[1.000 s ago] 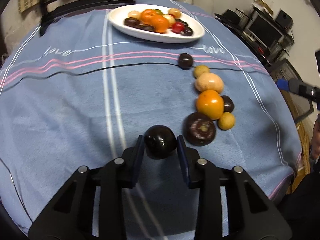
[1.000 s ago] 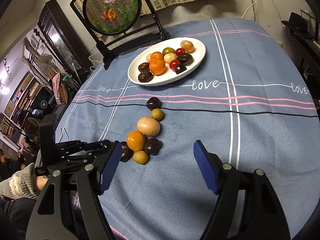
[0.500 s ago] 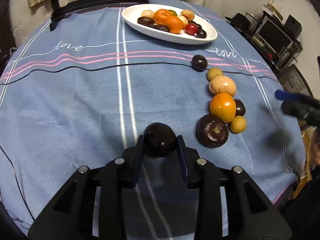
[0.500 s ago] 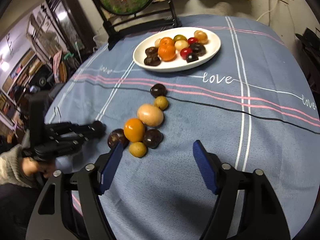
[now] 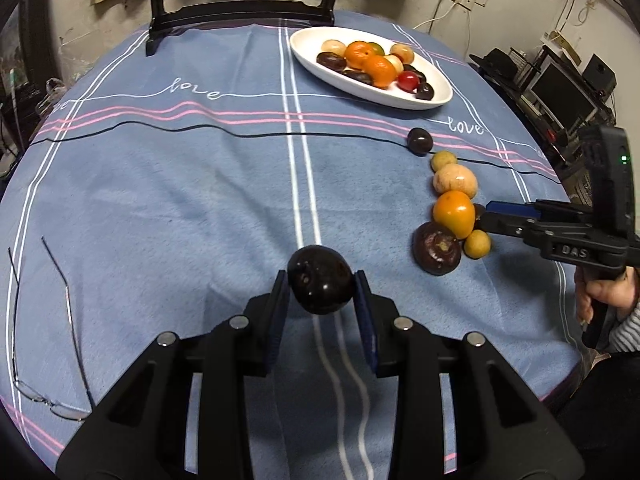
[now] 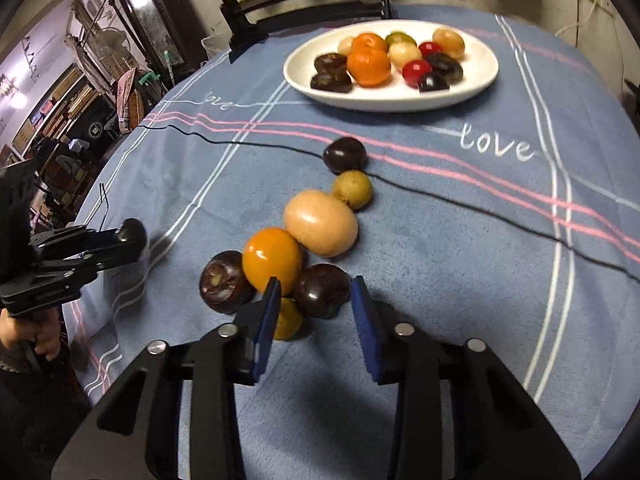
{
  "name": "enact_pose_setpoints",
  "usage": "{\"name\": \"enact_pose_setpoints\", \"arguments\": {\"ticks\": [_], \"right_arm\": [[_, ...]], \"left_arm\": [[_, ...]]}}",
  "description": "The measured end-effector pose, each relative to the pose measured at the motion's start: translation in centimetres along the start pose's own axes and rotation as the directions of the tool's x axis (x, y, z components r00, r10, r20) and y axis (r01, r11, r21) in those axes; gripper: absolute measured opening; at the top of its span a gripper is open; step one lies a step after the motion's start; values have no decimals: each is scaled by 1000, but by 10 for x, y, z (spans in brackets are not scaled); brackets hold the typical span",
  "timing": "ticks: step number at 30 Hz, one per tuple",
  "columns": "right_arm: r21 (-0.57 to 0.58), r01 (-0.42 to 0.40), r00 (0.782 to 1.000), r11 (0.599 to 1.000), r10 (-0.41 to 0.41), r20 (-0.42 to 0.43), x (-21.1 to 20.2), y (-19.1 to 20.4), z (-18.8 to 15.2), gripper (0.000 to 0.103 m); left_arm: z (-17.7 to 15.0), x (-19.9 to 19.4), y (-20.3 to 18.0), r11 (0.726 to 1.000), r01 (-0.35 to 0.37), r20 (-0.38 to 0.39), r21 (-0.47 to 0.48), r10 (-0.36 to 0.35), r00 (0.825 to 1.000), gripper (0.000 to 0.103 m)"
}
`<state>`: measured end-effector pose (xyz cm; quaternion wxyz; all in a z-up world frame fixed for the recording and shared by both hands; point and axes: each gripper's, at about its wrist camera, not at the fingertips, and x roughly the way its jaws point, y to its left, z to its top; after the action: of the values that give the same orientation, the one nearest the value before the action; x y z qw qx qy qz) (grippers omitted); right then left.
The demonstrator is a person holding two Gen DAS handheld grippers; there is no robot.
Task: Organize fruits
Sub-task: 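Grasp a dark brown fruit with the right tool while the left tool holds the purple fruit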
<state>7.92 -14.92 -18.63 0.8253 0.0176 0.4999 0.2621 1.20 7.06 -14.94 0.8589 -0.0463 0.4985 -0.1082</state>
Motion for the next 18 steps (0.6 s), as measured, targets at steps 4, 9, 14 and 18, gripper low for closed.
{"name": "enact_pose_setpoints", "arguments": {"ticks": [4, 9, 14, 18], "right_arm": [[49, -38, 999, 998, 39, 0, 6, -7, 0, 35], [73, -70, 998, 995, 71, -1, 5, -12, -2, 31], [59, -55, 998, 997, 54, 13, 1, -10, -3, 30], [100, -46, 998, 994, 42, 43, -13, -22, -3, 30]], "left_arm": [[-2, -2, 1, 1000, -6, -6, -1, 6, 1000, 33], [0, 1, -2, 1000, 1, -11, 8, -1, 1000, 33], [9, 8, -8, 1000, 17, -11, 21, -17, 1000, 33], [26, 15, -14, 999, 34, -6, 33, -34, 999, 33]]}}
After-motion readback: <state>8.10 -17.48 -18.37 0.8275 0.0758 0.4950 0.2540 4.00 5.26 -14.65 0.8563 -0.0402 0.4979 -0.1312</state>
